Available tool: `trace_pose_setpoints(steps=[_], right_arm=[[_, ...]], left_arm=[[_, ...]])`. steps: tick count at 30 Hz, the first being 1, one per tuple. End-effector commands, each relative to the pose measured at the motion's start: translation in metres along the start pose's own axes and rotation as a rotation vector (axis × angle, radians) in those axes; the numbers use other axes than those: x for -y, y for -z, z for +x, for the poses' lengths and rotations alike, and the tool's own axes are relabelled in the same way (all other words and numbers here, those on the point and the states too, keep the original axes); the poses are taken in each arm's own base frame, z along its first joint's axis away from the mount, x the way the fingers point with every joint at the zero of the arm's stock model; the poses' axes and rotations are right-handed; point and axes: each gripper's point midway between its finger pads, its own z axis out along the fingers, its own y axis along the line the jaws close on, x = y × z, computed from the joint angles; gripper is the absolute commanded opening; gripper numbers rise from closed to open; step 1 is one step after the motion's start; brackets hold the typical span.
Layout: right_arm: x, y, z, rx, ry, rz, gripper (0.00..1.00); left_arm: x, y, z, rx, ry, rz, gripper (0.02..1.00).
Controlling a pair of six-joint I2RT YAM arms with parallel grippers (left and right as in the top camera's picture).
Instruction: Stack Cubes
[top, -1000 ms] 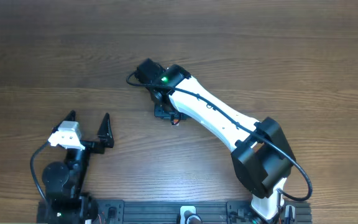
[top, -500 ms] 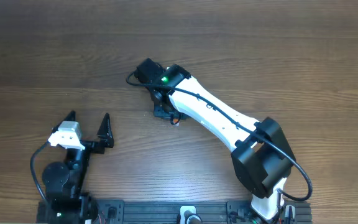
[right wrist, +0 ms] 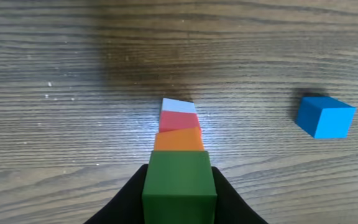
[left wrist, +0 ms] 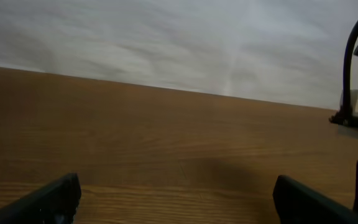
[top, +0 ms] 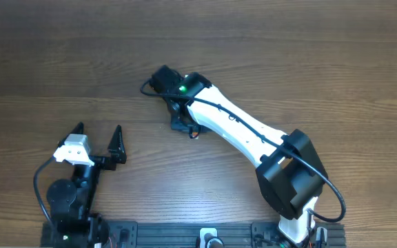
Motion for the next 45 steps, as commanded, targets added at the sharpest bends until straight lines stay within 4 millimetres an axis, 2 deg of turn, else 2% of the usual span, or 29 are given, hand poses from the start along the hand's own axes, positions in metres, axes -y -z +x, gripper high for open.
trace_pose_setpoints(steps=[1, 6, 8, 11, 17, 20, 23, 28, 32, 35, 36, 37, 40, 41, 43, 45], right_arm=[[0.002, -0.010, 0.002, -0.021, -0.001, 0.013, 0.248], [0.001, -0.010, 0.002, -0.019, -0.001, 0.011, 0.266], [0.002, -0.010, 0.002, -0.019, -0.001, 0.011, 0.314], [0.002, -0.010, 0.002, -0.019, -0.001, 0.011, 0.496], [0.002, -0.010, 0.002, -0.019, -0.001, 0.011, 0.634], [0.001, -0.009, 0.001, -0.016, -0.001, 0.007, 0.822], [-0.003, 0.003, -0.007, 0.017, 0.022, -0.020, 0.982], [-0.003, 0.046, -0.029, 0.113, 0.061, -0.093, 0.991], [0.031, 0.085, -0.044, 0.191, 0.019, -0.080, 0.991], [0.060, 0.103, -0.046, 0.202, -0.007, -0.065, 0.993], [0.075, 0.108, -0.044, 0.194, -0.016, -0.051, 0.993], [0.084, 0.109, -0.042, 0.182, -0.024, -0.039, 0.993], [0.108, 0.098, -0.035, 0.131, -0.041, 0.006, 0.993], [0.121, 0.084, -0.030, 0.093, -0.058, 0.036, 0.993], [0.129, 0.067, -0.026, 0.064, -0.072, 0.053, 0.991], [0.128, 0.048, -0.021, 0.037, -0.058, 0.035, 0.991]], left_arm=[[0.000, 0.000, 0.002, -0.002, -0.014, 0.004, 0.998], [0.000, 0.000, 0.002, -0.002, -0.014, 0.004, 1.000], [0.000, 0.000, 0.002, -0.002, -0.014, 0.004, 1.000], [0.000, 0.000, 0.002, -0.002, -0.014, 0.004, 1.000], [0.000, 0.000, 0.002, -0.002, -0.014, 0.004, 1.000], [0.000, 0.000, 0.002, -0.002, -0.014, 0.004, 1.000], [0.000, 0.000, 0.002, -0.002, -0.014, 0.004, 0.998], [0.000, 0.000, 0.002, -0.002, -0.014, 0.004, 1.000], [0.000, 0.000, 0.002, -0.002, -0.014, 0.004, 1.000], [0.000, 0.000, 0.002, -0.002, -0.014, 0.004, 1.000], [0.000, 0.000, 0.002, -0.002, -0.014, 0.004, 1.000], [0.000, 0.000, 0.002, -0.002, -0.014, 0.004, 1.000], [0.000, 0.000, 0.002, -0.002, -0.014, 0.004, 1.000], [0.000, 0.000, 0.002, -0.002, -0.014, 0.004, 1.000], [0.000, 0.000, 0.002, -0.002, -0.014, 0.004, 1.000], [0.000, 0.000, 0.002, -0.002, -0.014, 0.004, 1.000]])
